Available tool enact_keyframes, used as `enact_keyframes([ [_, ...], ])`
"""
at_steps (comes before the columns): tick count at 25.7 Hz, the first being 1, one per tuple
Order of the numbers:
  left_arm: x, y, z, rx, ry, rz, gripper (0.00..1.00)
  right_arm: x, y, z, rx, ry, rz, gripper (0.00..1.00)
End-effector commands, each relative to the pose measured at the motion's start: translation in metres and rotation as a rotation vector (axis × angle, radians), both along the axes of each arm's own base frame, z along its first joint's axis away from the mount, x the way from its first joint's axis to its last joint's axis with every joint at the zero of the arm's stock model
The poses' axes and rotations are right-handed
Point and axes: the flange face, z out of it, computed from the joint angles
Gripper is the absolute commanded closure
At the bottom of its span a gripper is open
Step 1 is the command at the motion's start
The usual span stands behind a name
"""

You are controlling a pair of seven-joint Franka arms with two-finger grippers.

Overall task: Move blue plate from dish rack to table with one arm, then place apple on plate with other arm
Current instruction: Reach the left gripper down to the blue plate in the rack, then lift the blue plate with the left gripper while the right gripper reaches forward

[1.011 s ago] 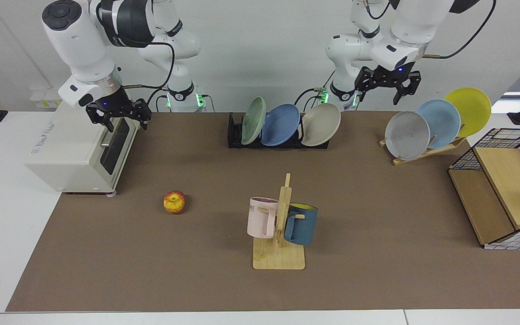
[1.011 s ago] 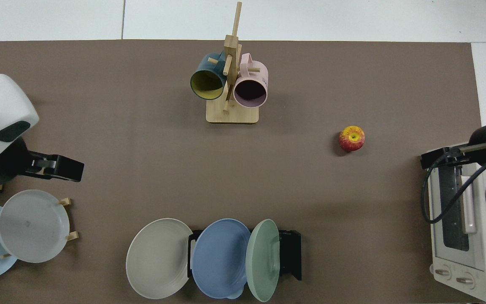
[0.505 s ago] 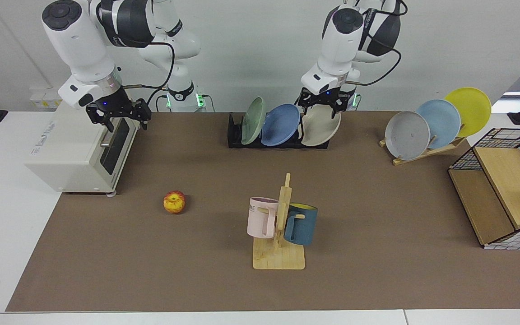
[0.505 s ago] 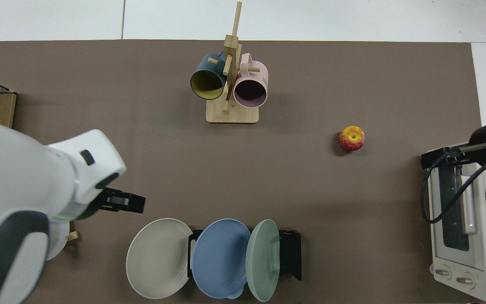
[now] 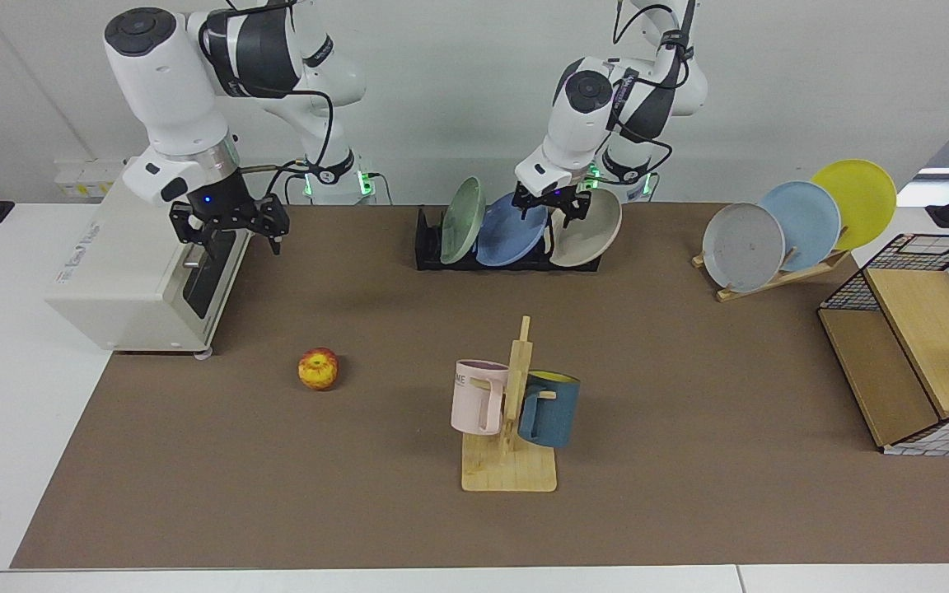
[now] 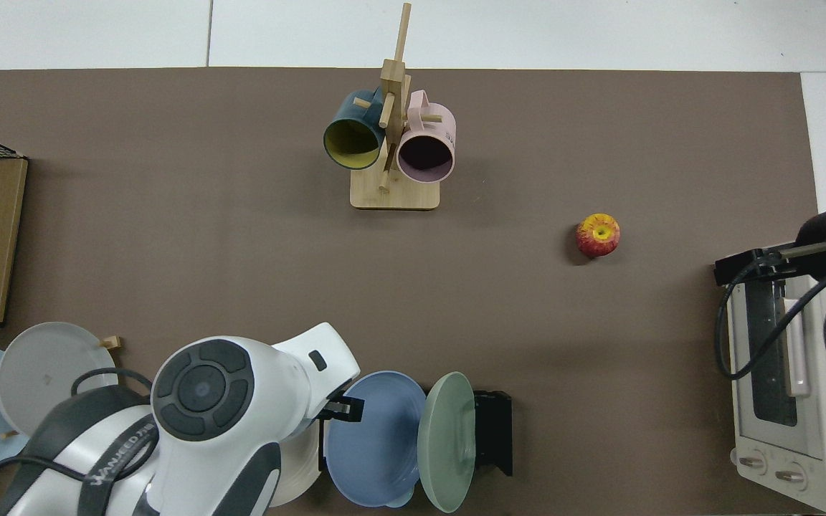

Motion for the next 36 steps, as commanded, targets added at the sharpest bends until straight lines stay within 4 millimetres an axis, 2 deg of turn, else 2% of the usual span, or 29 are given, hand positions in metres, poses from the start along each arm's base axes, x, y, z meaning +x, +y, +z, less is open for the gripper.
enact_keyframes([
  [1, -0.014, -0.002, 0.0, -0.015, -0.007, 0.026, 0.28, 0.027, 0.013, -0.046, 0.032, -0.025, 0.002, 0.0],
  [3, -0.016, -0.005, 0.0, -0.015, -0.01, 0.032, 0.41, 0.039, 0.017, -0.071, 0.044, -0.019, 0.004, 0.0],
  [5, -0.017, -0.006, 0.0, -0.023, -0.001, 0.045, 0.62, 0.046, 0.02, -0.097, 0.049, 0.002, 0.014, 0.0],
  [7, -0.018, -0.006, -0.001, -0.02, 0.007, 0.044, 0.82, 0.053, 0.021, -0.113, 0.042, -0.001, 0.029, 0.0],
  [8, -0.019, -0.006, -0.001, -0.018, 0.009, 0.041, 0.88, 0.057, 0.022, -0.124, 0.038, 0.007, 0.033, 0.0],
  [12, -0.02, -0.008, -0.001, -0.013, 0.016, 0.039, 0.92, 0.061, 0.016, -0.16, 0.026, 0.036, 0.039, 0.0],
  [15, -0.02, -0.006, 0.005, 0.001, 0.028, 0.026, 0.96, 0.067, 0.025, -0.19, 0.019, 0.025, 0.042, 0.0],
  [18, -0.013, -0.001, 0.03, 0.012, 0.041, 0.027, 0.99, 0.072, 0.053, -0.214, 0.028, 0.01, 0.061, 0.0],
  [22, 0.004, 0.012, 0.072, 0.061, 0.038, 0.029, 1.0, 0.074, 0.065, -0.223, 0.096, -0.001, 0.027, 0.0],
  [24, 0.016, 0.019, 0.086, 0.07, 0.023, 0.039, 1.0, 0.073, 0.063, -0.228, 0.089, 0.008, 0.049, 0.0],
  [27, 0.04, 0.039, 0.094, 0.049, -0.013, 0.09, 1.0, 0.07, 0.051, -0.233, 0.082, 0.018, 0.125, 0.0],
  [30, 0.07, 0.062, 0.092, 0.013, -0.059, 0.152, 1.0, 0.068, 0.034, -0.237, 0.081, 0.025, 0.144, 0.0],
  [32, 0.089, 0.077, 0.096, -0.026, -0.132, 0.16, 1.0, 0.066, 0.038, -0.239, 0.081, 0.029, 0.151, 0.0],
  [36, 0.124, 0.104, 0.083, -0.084, -0.187, 0.123, 1.0, 0.063, 0.04, -0.246, 0.077, 0.022, 0.151, 0.0],
])
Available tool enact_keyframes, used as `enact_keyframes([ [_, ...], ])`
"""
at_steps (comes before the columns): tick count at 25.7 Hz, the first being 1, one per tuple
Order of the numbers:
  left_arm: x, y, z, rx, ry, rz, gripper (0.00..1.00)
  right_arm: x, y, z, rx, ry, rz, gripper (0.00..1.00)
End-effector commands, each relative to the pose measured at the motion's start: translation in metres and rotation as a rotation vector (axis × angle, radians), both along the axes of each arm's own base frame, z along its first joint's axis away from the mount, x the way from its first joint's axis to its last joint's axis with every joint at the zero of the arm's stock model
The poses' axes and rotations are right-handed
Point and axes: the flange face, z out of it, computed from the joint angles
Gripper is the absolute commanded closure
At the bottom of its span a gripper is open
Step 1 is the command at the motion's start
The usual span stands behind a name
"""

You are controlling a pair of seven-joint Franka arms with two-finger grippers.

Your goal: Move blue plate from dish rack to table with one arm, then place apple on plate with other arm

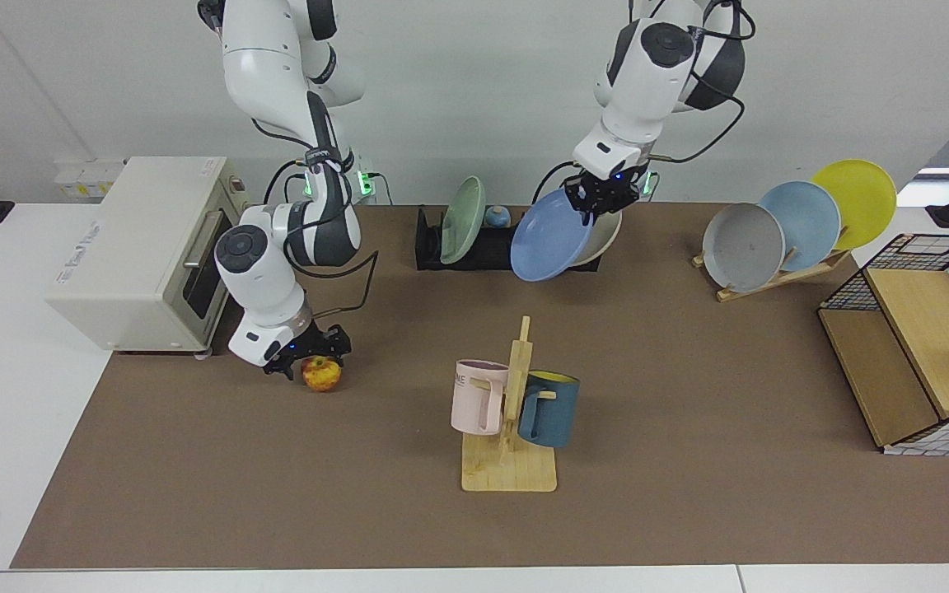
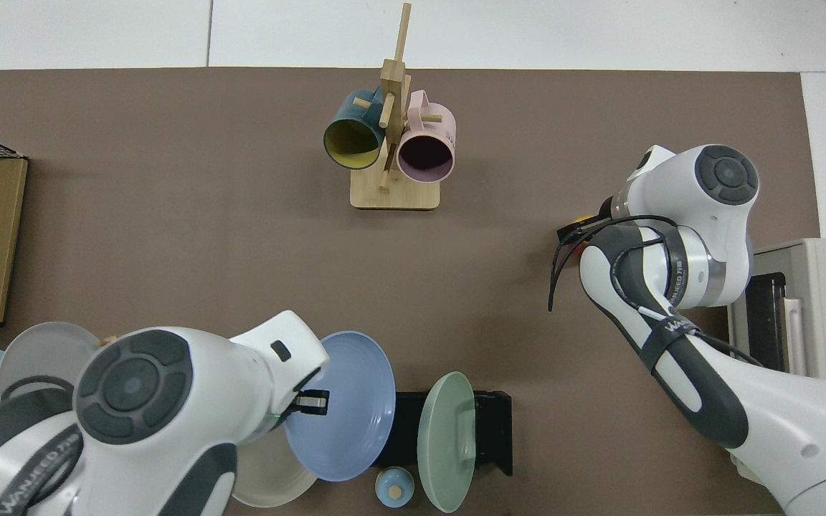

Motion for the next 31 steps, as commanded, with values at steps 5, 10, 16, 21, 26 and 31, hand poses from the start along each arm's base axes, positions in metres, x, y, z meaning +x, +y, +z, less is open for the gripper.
enact_keyframes([
  [5, 0.067, 0.048, -0.048, -0.173, 0.034, 0.018, 1.0, -0.008, 0.014, -0.01, 0.019, -0.02, 0.031, 0.0],
  [10, 0.095, 0.058, -0.094, -0.307, 0.07, 0.081, 1.0, -0.008, 0.009, -0.012, 0.011, -0.02, 0.059, 0.99],
  [16, 0.111, 0.062, -0.125, -0.427, 0.073, 0.109, 1.0, 0.0, 0.014, 0.002, -0.054, -0.04, 0.151, 1.0],
  [21, 0.11, 0.051, -0.14, -0.432, 0.067, 0.037, 1.0, 0.009, 0.014, 0.042, -0.03, -0.034, 0.066, 1.0],
  [26, 0.1, 0.025, -0.144, -0.418, 0.049, -0.014, 0.96, 0.015, 0.027, 0.085, -0.024, 0.029, -0.079, 1.0],
  [31, 0.098, 0.014, -0.147, -0.407, 0.039, -0.031, 0.84, -0.002, 0.075, 0.113, -0.032, 0.038, -0.159, 1.0],
])
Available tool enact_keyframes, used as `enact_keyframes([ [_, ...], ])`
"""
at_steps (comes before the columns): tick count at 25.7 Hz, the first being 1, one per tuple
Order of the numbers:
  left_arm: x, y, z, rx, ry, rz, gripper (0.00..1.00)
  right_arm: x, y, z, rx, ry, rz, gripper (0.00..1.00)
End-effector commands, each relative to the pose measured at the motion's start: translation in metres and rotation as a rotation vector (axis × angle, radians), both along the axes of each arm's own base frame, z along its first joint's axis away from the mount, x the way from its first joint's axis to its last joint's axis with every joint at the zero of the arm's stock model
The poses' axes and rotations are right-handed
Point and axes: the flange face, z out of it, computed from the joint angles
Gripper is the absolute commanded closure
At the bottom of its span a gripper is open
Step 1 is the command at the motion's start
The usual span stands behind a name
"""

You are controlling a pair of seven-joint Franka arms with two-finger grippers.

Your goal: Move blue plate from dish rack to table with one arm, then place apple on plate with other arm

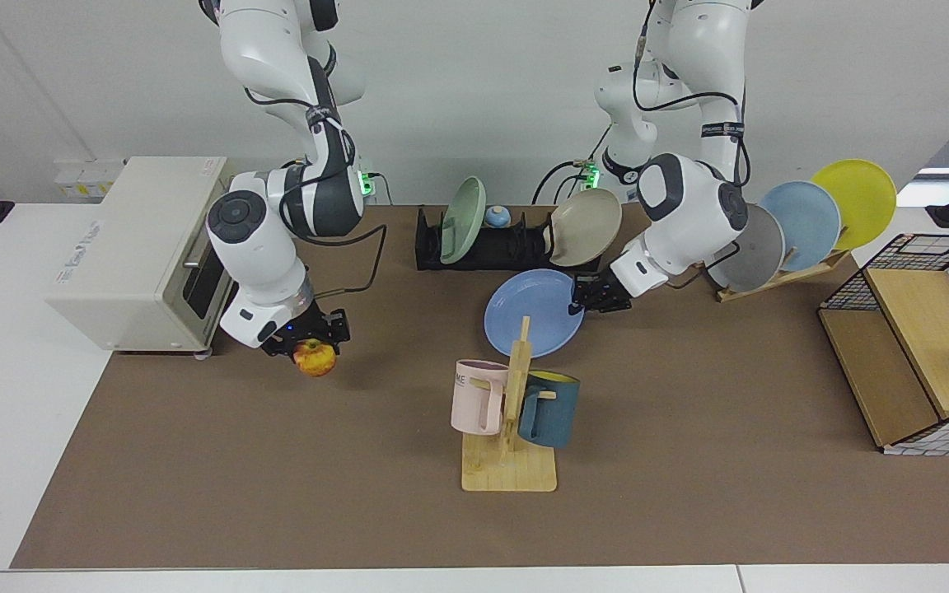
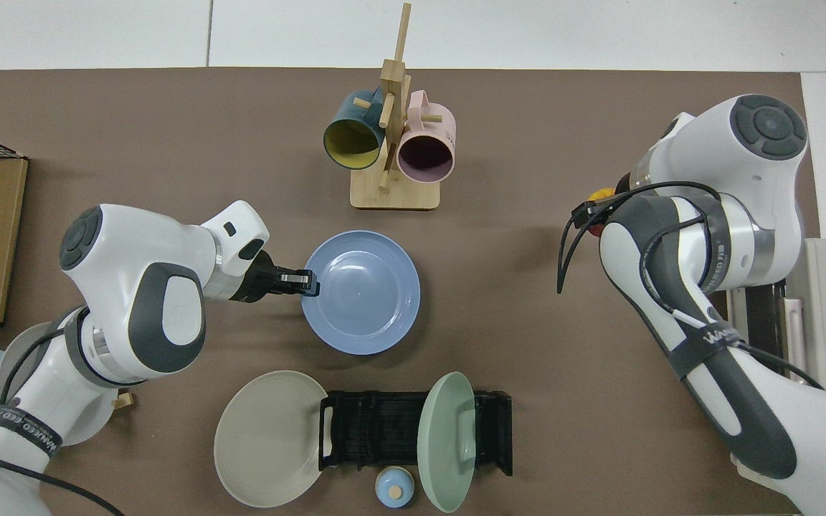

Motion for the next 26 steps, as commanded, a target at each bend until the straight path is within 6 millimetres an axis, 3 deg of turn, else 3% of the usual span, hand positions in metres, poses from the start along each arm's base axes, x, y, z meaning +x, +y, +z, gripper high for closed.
enact_keyframes([
  [1, -0.002, -0.009, -0.001, 0.001, -0.03, -0.013, 0.81, -0.018, 0.049, 0.024, -0.018, 0.016, -0.074, 1.0],
  [5, -0.001, -0.012, -0.003, 0.028, -0.051, -0.032, 0.77, -0.032, 0.06, 0.039, -0.056, 0.047, -0.056, 1.0],
  [9, -0.001, -0.012, -0.004, 0.03, -0.046, -0.027, 0.73, -0.045, 0.056, 0.054, -0.085, 0.078, -0.043, 1.0],
  [16, 0.003, -0.01, 0.004, 0.048, -0.032, 0.002, 0.64, -0.055, 0.076, 0.053, -0.057, 0.063, -0.093, 1.0],
  [20, 0.011, -0.003, 0.039, 0.206, -0.053, -0.025, 0.59, -0.06, 0.107, 0.04, -0.047, 0.022, -0.155, 1.0],
  [22, 0.016, 0.002, 0.073, 0.302, -0.046, -0.042, 0.56, -0.064, 0.13, 0.03, -0.023, -0.001, -0.18, 1.0],
  [26, 0.003, 0.012, 0.137, 0.408, -0.031, -0.063, 0.55, -0.068, 0.173, 0.019, 0.054, -0.01, -0.258, 1.0],
])
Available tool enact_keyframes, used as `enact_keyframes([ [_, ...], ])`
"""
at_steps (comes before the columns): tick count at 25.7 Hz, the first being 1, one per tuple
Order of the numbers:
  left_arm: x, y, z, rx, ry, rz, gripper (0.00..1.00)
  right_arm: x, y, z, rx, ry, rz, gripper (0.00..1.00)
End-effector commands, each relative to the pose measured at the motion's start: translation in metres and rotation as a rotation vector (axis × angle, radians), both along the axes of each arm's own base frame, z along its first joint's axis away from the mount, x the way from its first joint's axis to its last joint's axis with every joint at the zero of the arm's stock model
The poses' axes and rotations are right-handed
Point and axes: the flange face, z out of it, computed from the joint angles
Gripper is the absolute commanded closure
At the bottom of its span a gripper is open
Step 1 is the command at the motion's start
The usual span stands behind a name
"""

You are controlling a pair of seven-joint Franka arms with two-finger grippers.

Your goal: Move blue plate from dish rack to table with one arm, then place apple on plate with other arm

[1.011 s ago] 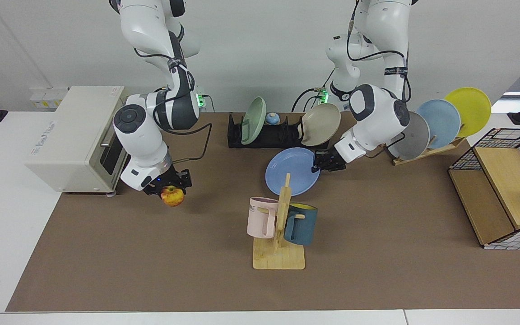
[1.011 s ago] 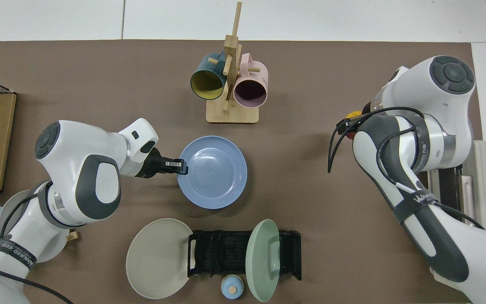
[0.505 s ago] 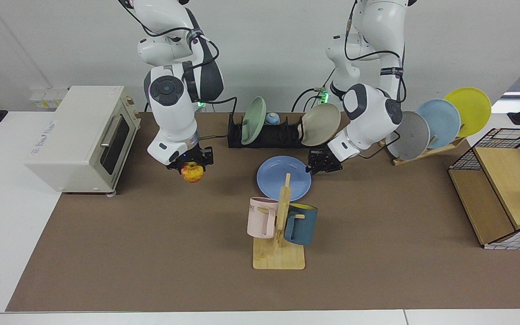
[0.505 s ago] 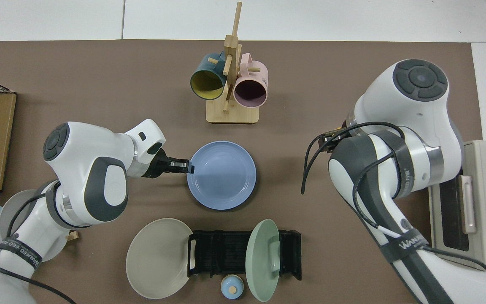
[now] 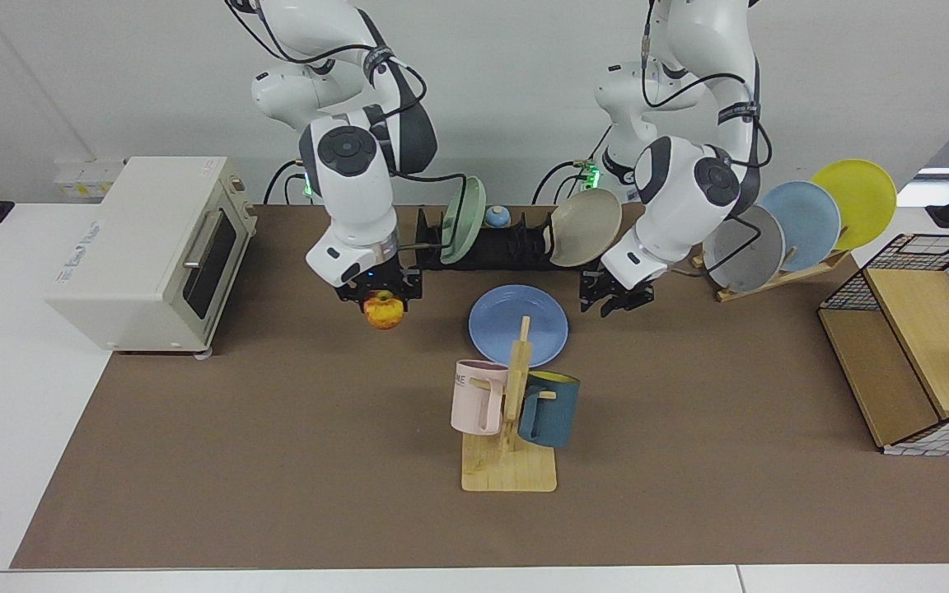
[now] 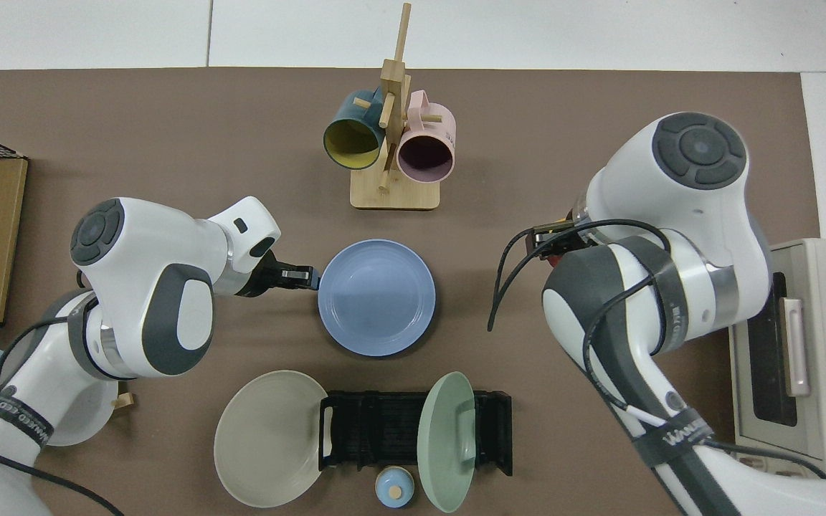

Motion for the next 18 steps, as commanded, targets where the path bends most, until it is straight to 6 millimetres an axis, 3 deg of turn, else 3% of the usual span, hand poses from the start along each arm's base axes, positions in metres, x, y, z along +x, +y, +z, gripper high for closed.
enact_keyframes([
  [1, -0.017, 0.014, 0.086, 0.116, 0.005, 0.004, 0.54, -0.011, 0.053, -0.016, 0.085, -0.021, -0.102, 1.0],
  [6, -0.037, 0.021, 0.13, 0.175, 0.024, -0.005, 0.47, -0.036, 0.138, -0.049, 0.113, -0.04, -0.244, 1.0],
  [10, -0.036, 0.025, 0.157, 0.249, -0.031, -0.026, 0.0, -0.041, 0.165, -0.076, 0.123, -0.059, -0.276, 1.0],
  [14, -0.038, 0.027, 0.178, 0.267, -0.034, -0.02, 0.0, -0.056, 0.193, -0.088, 0.173, -0.032, -0.331, 1.0],
  [18, -0.031, 0.031, 0.199, 0.255, -0.023, -0.015, 0.0, -0.063, 0.192, -0.096, 0.154, 0.0, -0.357, 1.0],
])
